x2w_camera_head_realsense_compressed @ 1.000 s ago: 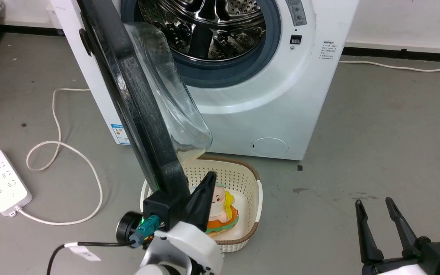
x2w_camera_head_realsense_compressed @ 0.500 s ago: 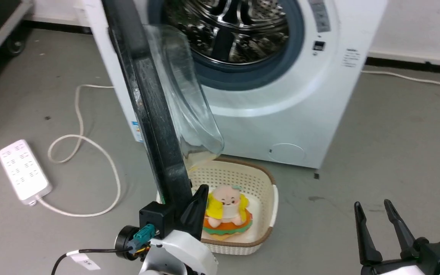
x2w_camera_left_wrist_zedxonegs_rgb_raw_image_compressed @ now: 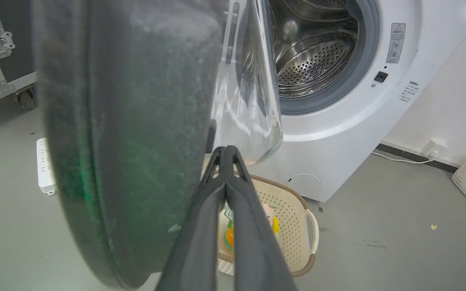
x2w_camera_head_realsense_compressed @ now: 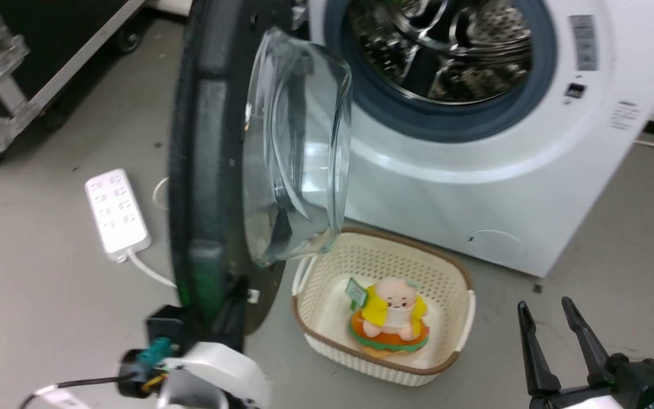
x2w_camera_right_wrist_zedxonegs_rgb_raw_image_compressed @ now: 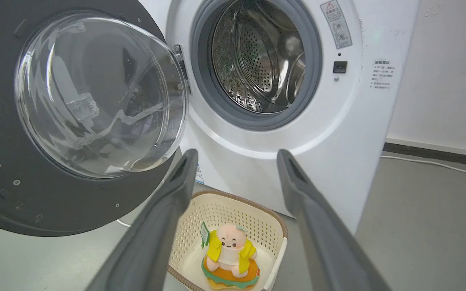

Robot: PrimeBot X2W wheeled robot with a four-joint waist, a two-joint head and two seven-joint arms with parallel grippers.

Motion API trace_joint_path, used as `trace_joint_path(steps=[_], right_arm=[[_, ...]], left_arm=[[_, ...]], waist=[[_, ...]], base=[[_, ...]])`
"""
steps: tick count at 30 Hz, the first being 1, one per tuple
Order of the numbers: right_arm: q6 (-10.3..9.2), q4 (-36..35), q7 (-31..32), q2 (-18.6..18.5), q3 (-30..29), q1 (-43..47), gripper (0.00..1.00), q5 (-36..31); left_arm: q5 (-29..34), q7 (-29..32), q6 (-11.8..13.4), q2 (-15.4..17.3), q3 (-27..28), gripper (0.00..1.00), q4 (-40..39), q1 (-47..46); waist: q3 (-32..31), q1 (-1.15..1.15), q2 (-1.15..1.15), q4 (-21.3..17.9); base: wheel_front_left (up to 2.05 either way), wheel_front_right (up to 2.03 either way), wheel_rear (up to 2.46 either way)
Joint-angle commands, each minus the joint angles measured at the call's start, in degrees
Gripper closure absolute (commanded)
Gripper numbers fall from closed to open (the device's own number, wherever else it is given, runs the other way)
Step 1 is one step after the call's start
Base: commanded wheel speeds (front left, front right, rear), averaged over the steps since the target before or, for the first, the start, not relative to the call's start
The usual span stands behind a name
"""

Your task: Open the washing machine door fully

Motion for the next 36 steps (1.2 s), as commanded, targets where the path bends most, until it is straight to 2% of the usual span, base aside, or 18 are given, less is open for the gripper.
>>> trace_joint_path(steps=[1,8,17,18,32,36], right_arm=[[0.05,-0.66,0.33,0.23,0.10,0.06,0.00,-0.46],[0.05,-3.75,3.23,0.23,0.79,-1.24,0.00,-3.42],[0.05,-7.26,5.75,-1.33,0.94,-2.61,0.00,-4.46],[0.05,-7.99,6.23,-1.84,0.92,-2.87,0.00,-4.46],[0.05,-10.15,7.62,-3.77,0.82,-4.55,0.00,-4.10],[0.05,-10.16,7.58,-3.97,0.48,-4.83,0.00,-3.94]], left_arm=[[-0.58,-0.58,0.46,1.03,1.36,1.00,-0.16,-0.81],[-3.20,-1.05,0.78,5.21,7.66,1.00,1.21,-4.42],[-6.78,-0.45,-0.18,11.10,14.44,1.00,6.34,-9.71],[-7.53,-0.31,-0.64,12.61,15.75,1.00,7.95,-11.49],[-11.93,-0.61,-2.65,20.48,22.57,1.00,22.31,-22.07],[-12.16,-1.95,-3.50,21.55,22.89,1.00,25.88,-24.02]], waist=[[1.97,0.01,0.00,1.99],[7.08,0.01,0.00,3.63],[12.66,0.01,0.00,2.81],[14.01,0.01,0.00,2.49],[18.76,0.01,0.00,-0.07],[18.96,0.01,0.00,-0.51]], base=[[0.00,0.00,0.00],[0.00,0.00,0.00],[0.00,0.00,0.00],[0.00,0.00,0.00],[0.00,0.00,0.00],[0.00,0.00,0.00]])
